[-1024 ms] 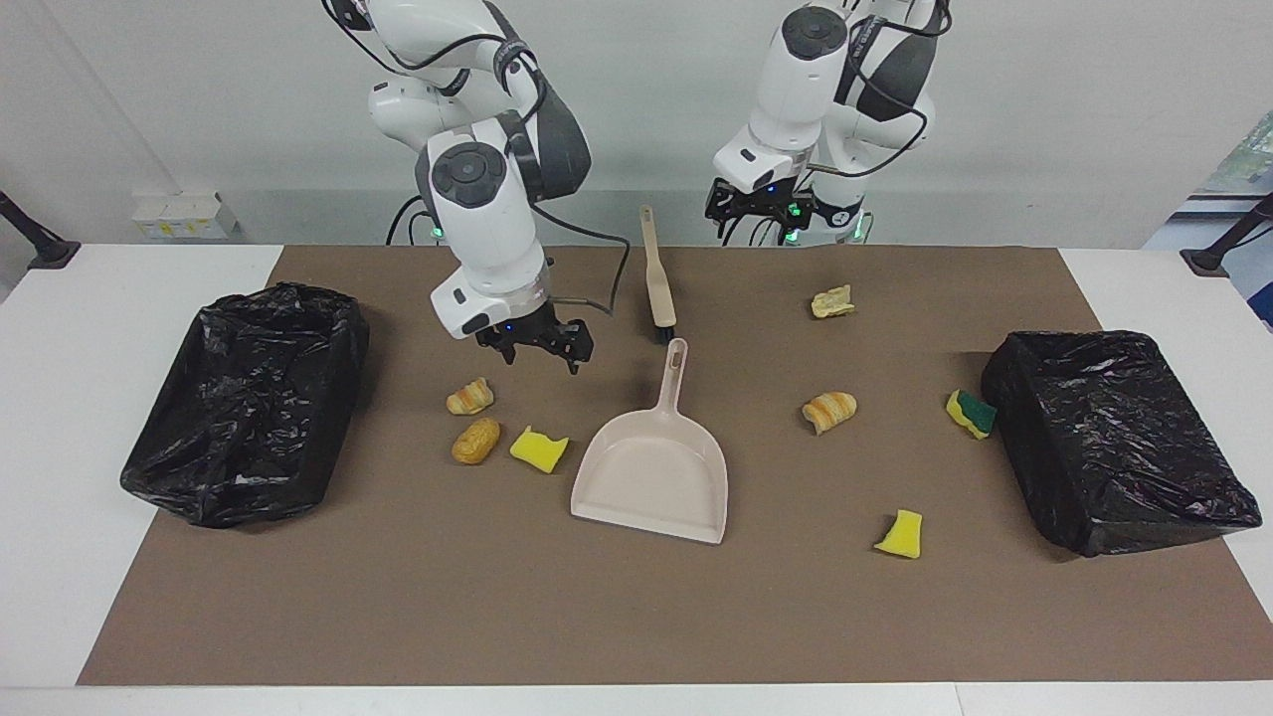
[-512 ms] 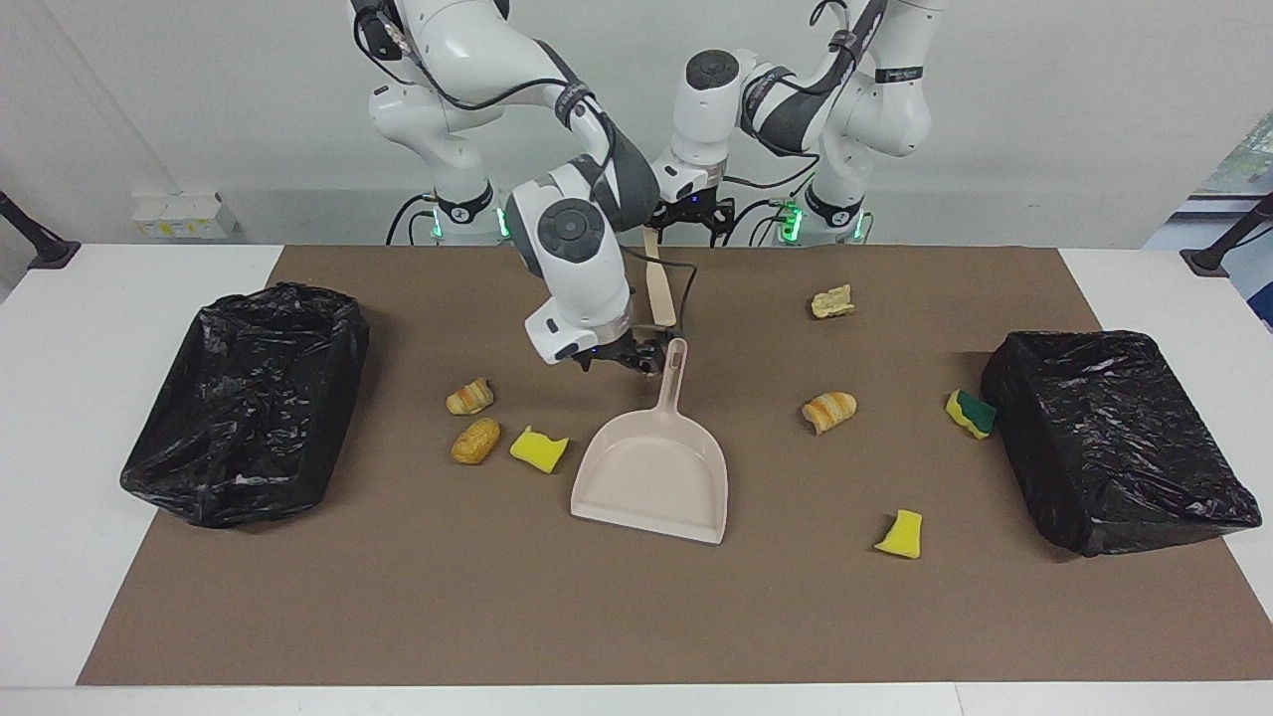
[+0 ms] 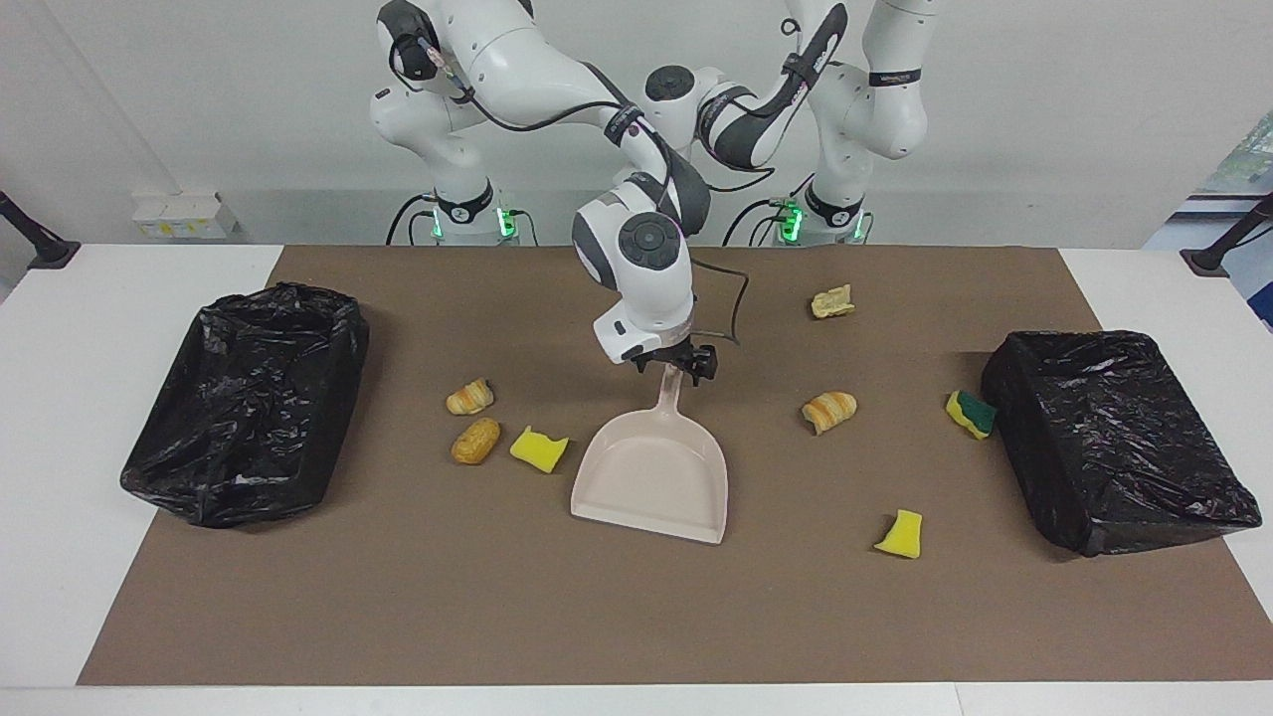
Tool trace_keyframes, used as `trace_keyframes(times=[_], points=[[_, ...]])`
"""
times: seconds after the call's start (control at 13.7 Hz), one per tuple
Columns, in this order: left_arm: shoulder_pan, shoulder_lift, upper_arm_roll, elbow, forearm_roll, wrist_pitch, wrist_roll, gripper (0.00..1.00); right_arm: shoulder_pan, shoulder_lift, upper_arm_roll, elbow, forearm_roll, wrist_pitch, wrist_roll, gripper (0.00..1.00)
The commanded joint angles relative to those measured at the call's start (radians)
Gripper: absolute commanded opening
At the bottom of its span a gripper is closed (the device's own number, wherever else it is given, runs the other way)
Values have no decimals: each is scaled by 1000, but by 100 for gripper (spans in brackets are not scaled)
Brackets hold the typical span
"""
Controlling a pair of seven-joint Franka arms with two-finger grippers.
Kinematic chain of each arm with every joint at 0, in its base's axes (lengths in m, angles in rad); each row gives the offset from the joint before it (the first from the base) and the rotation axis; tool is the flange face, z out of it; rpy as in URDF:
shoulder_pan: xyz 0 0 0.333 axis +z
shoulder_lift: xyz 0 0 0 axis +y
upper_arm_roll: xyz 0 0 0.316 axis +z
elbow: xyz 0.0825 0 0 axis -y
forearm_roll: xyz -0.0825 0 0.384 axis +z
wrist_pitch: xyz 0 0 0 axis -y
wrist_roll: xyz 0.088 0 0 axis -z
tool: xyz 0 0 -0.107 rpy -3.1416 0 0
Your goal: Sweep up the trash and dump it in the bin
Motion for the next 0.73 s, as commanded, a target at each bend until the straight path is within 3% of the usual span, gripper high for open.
trace_keyframes(times=[0.0, 0.07, 0.15, 0.22, 0.29, 0.37, 0.51, 0.66], points=[[-45, 6, 19, -10, -11, 15, -29, 75, 0, 7, 4, 11, -6, -3, 6, 77], [-48, 10, 19, -10, -11, 13, -31, 58, 1, 6, 4, 5, -6, -11, 3, 74], [-47, 19, 20, -2, -11, 13, -28, 34, 3, 3, 4, 0, -4, -14, -7, 69], [-47, 21, 20, 1, -11, -3, -27, 17, 3, 0, 4, -6, -4, -22, -15, 67], [-38, 23, 22, 4, -11, -19, -32, 7, 4, -4, 4, -9, -4, -32, -30, 64], [-34, 21, 23, 7, -11, -42, -38, 0, 4, -7, 4, -13, -4, -37, -32, 58], [-4, -8, 31, 30, -4, -156, -23, 0, 3, -7, 4, -7, -6, -64, -50, 5], [48, -61, 31, 35, 4, -328, 81, 0, -2, -7, 4, 11, -9, -85, -70, 0]])
